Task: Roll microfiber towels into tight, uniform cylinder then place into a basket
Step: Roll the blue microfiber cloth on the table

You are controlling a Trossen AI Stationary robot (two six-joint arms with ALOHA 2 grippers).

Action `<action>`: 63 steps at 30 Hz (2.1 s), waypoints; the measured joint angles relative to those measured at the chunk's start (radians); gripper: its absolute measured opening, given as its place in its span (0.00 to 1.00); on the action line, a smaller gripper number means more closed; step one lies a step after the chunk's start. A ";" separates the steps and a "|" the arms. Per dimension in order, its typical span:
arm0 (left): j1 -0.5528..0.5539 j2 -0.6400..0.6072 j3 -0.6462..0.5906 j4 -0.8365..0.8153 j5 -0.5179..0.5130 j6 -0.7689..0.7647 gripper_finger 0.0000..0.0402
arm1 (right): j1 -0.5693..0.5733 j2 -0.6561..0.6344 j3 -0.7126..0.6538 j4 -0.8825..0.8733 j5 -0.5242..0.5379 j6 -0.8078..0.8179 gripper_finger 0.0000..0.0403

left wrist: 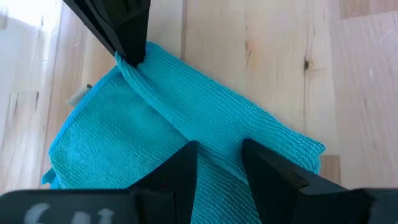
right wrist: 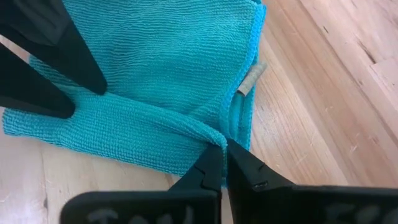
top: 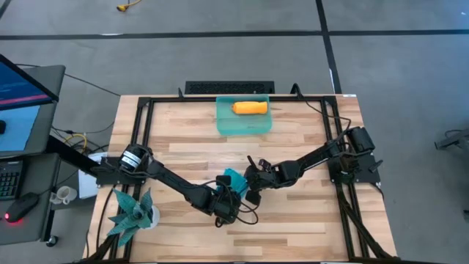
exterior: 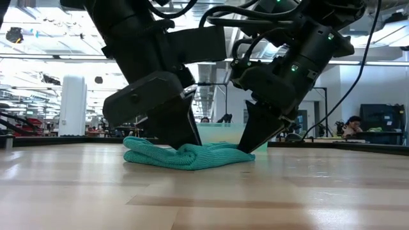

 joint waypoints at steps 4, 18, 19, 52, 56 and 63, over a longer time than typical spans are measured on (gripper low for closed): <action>0.005 0.000 0.000 -0.015 0.004 0.004 0.31 | 0.000 0.000 0.000 0.005 0.002 0.000 0.13; 0.006 0.001 0.000 -0.063 0.006 0.008 0.31 | -0.003 -0.055 -0.006 -0.069 -0.005 -0.003 0.29; 0.005 0.001 0.000 -0.072 0.006 0.007 0.31 | 0.002 -0.064 -0.006 -0.073 -0.004 -0.003 0.29; -0.010 0.001 -0.002 -0.219 -0.035 0.471 0.31 | 0.184 -0.064 -0.001 0.071 0.141 -0.841 0.29; -0.009 0.001 -0.003 -0.219 -0.046 0.522 0.31 | 0.184 -0.055 -0.001 0.093 0.141 -0.977 0.29; -0.008 0.001 -0.003 -0.218 -0.048 0.503 0.31 | 0.147 -0.056 0.000 0.164 0.136 -1.127 0.30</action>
